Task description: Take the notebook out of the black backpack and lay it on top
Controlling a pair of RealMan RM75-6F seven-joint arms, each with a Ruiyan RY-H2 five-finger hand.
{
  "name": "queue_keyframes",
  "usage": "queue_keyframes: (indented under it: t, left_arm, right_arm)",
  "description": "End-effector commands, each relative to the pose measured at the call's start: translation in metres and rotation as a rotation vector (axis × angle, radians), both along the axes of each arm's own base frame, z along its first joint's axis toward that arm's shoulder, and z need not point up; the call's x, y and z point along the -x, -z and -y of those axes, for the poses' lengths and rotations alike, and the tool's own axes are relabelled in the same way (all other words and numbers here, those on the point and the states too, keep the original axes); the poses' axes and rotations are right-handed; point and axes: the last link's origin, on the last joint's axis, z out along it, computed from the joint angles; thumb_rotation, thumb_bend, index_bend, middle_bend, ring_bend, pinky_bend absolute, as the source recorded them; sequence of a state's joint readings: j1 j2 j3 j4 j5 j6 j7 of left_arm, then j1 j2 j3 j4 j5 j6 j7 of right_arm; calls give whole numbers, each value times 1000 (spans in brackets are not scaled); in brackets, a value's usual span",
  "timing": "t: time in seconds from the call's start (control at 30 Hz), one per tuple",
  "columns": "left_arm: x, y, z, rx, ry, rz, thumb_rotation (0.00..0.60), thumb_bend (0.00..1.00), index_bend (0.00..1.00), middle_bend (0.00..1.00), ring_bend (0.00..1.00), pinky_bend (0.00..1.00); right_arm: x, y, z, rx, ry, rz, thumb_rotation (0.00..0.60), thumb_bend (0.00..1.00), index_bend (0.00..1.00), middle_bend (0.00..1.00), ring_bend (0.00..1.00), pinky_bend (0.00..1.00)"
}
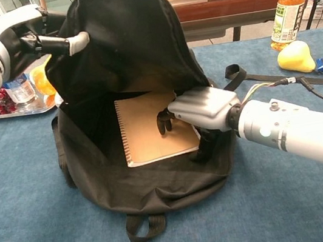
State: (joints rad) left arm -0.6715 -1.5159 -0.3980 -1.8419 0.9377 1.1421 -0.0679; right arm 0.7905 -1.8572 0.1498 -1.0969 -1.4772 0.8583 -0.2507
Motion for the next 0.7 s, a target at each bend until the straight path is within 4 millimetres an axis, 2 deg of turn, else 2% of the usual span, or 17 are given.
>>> queue_keyframes:
  t: [0.03, 0.5, 0.57, 0.7]
  left_arm:
    - [0, 0, 0, 0, 0, 2, 600, 624, 613, 119, 82, 18]
    - [3, -2, 1, 6, -8, 13, 600, 624, 613, 119, 82, 18]
    - [3, -3, 1, 6, -9, 14, 600, 624, 612, 119, 82, 18]
    - [4, -4, 2, 5, -11, 16, 600, 624, 612, 119, 82, 18]
  right_arm:
    - [-1, 3, 2, 8, -3, -4, 600, 149, 347, 319, 228, 359]
    - [-13, 18, 11, 52, -62, -29, 600, 192, 347, 327, 226, 359]
    - [-15, 20, 12, 58, -70, -30, 600, 212, 346, 334, 226, 359]
    - [-16, 24, 15, 69, -86, -45, 600, 322, 360, 346, 226, 359]
